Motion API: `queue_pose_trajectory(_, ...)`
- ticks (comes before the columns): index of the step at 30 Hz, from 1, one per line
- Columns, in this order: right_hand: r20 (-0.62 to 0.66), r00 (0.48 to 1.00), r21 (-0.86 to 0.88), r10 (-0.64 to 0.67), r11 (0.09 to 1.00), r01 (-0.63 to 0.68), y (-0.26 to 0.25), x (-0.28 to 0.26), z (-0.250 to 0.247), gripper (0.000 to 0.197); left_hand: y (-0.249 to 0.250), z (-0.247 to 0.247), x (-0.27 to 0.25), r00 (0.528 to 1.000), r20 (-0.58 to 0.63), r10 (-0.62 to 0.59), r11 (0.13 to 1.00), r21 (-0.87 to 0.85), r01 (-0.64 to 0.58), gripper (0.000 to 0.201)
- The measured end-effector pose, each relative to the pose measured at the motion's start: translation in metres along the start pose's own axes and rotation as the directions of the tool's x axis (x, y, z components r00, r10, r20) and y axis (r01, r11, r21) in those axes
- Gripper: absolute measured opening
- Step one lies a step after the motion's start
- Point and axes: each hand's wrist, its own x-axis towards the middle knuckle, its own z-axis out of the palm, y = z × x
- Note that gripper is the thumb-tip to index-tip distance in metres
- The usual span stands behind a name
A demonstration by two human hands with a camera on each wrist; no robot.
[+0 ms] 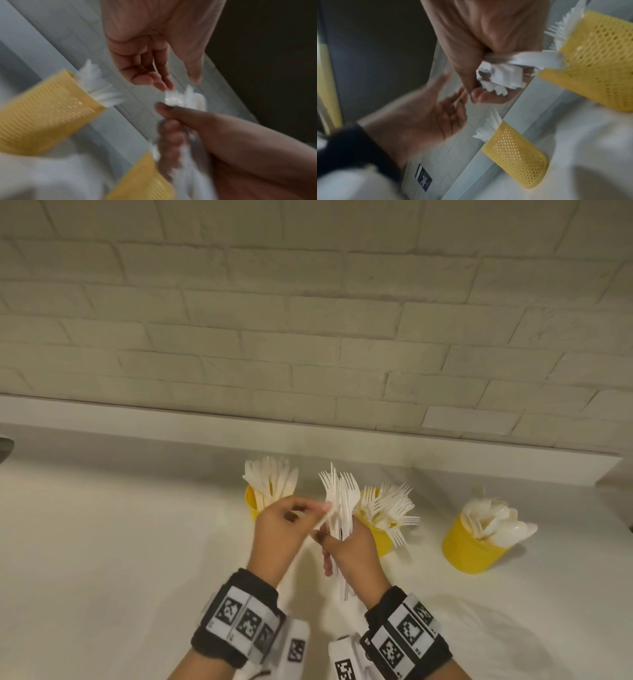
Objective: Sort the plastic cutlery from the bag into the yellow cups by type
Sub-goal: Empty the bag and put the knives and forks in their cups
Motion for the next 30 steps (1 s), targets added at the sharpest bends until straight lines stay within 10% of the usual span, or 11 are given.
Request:
queue_pose_trajectory(8,-0.03,1.0,-0.016,0.004,1.0,-0.004,-0.003,-0.005,0.007,0.023,0.001,0.019,-0.008,0.999,0.041,0.007,0.998,0.068,-0.01,0.011)
queue_pose_trajectory(15,0.246,0.959,0.178,0.141,0.966,-0.188,0.0,-0.021,-0.003,0.014,0.01,-0.013,0.01,0.976,0.123,-0.182,0.913,-0.348,0.214,0.009)
queue_pose_trajectory(25,0.255,0.953,0.265,0.163,0.936,-0.231,-0.003,-0.019,-0.009,0.01,0.018,-0.073,0.055,0.976,-0.207,-0.061,0.931,-0.366,-0.019,0.017)
queue_pose_trajectory(30,0.256,0.95,0.278,0.179,0.927,-0.25,-0.007,-0.019,-0.005,0.01,-0.011,-0.066,0.076,0.965,-0.242,-0.103,0.978,-0.2,0.054,0.008)
